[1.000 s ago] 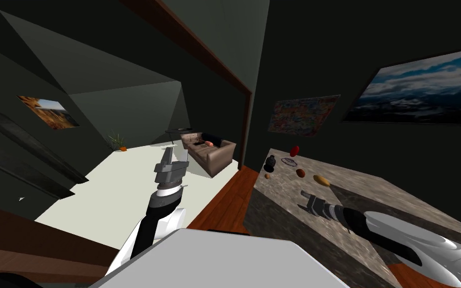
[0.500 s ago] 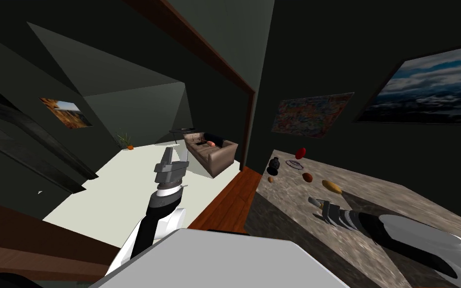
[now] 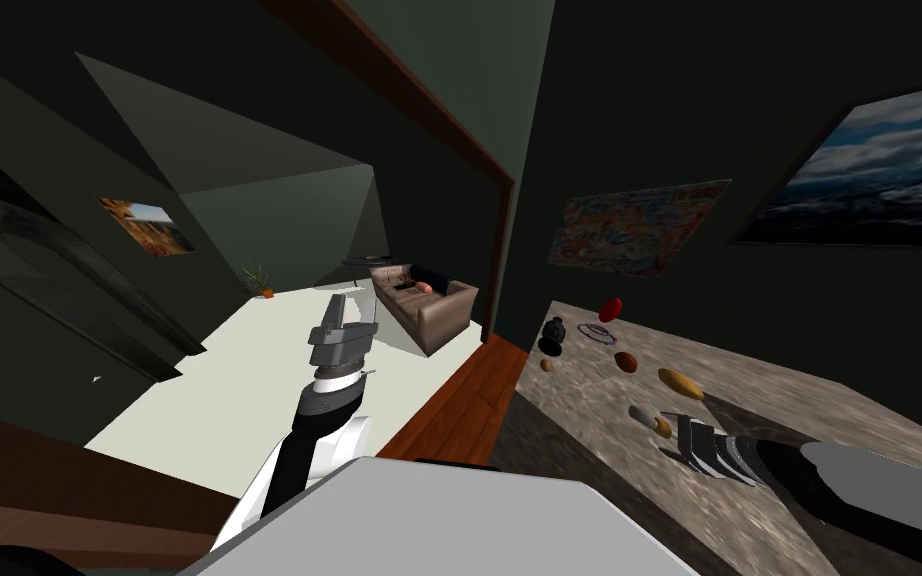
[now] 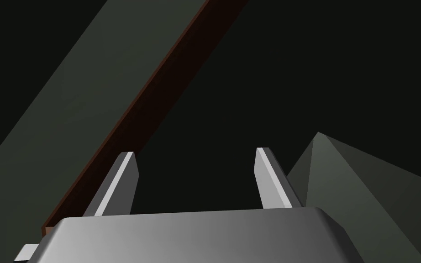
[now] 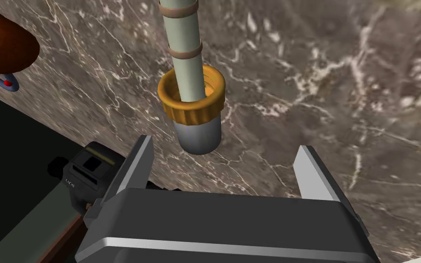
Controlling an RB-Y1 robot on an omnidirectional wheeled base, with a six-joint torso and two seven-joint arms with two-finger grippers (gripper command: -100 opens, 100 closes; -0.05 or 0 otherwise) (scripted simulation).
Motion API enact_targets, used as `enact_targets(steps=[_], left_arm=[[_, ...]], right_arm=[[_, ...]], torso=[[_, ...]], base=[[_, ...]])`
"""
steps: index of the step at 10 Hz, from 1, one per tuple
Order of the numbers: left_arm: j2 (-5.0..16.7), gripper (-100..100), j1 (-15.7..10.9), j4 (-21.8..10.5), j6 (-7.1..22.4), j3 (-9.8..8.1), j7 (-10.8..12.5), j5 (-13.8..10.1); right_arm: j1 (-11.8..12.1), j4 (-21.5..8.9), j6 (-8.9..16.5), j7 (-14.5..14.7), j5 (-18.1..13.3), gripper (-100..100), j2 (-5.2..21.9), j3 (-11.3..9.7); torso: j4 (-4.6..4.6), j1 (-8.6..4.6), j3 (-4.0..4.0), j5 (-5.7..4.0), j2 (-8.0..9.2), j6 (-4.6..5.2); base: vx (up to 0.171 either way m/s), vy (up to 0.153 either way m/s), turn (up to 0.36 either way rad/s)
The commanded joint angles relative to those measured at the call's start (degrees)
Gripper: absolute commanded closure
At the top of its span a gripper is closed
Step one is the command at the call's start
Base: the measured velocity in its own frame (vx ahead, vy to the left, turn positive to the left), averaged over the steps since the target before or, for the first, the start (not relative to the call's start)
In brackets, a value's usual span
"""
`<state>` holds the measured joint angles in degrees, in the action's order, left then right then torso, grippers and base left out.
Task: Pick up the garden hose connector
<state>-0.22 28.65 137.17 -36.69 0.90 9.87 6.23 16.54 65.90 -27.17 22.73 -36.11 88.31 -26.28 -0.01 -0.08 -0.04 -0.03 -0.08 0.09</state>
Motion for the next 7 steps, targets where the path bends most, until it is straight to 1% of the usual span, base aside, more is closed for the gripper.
enact_targets(steps=[1, 2, 3, 4, 5, 6, 7], left_arm=[[0.00, 0, 0.00, 0.00, 0.00, 0.00, 0.00, 0.00], [0.00, 0, 0.00, 0.00, 0.00, 0.00, 0.00, 0.00], [0.00, 0, 0.00, 0.00, 0.00, 0.00, 0.00, 0.00], [0.00, 0, 0.00, 0.00, 0.00, 0.00, 0.00, 0.00], [0.00, 0, 0.00, 0.00, 0.00, 0.00, 0.00, 0.00], [0.00, 0, 0.00, 0.00, 0.00, 0.00, 0.00, 0.00], [0.00, 0, -0.02, 0.00, 0.00, 0.00, 0.00, 0.00]], right_arm=[[1.63, -0.95, 0.71, 0.47, -0.80, -100, 1.77, -1.10], [2.29, -2.69, 0.68, 0.84, -1.88, -100, 2.94, -2.47], [2.59, -3.42, 0.66, 1.01, -2.34, -100, 3.39, -3.07], [2.35, -3.38, 0.21, 1.33, -1.87, -100, 2.66, -2.37], [2.49, -3.37, 0.37, 1.39, -1.90, 0, 2.77, -2.42], [1.68, -6.24, -0.82, 1.87, -1.12, -100, 1.49, -2.94], [1.68, -6.87, -0.82, 1.87, -1.12, -100, 1.49, -2.94]], torso=[[0.00, 0.00, 0.00, 0.00, 0.00, 0.00], [-0.02, -0.03, -0.04, 0.00, -0.07, 0.00], [-0.03, -0.06, -0.07, -0.02, -0.11, 0.00], [0.00, 0.00, 0.01, -0.01, 0.04, 0.02], [0.03, 0.03, 0.07, -0.01, 0.14, 0.01], [0.04, 0.04, 0.09, 0.00, 0.17, 0.02], [0.06, 0.00, 0.17, -0.01, 0.32, -0.05]], base=[[0.072, -0.016, 0.095], [0.078, -0.021, 0.108], [0.028, -0.005, 0.044], [0.000, 0.000, 0.000], [0.000, 0.000, 0.000], [-0.058, -0.011, 0.243], [-0.070, -0.003, 0.154]])
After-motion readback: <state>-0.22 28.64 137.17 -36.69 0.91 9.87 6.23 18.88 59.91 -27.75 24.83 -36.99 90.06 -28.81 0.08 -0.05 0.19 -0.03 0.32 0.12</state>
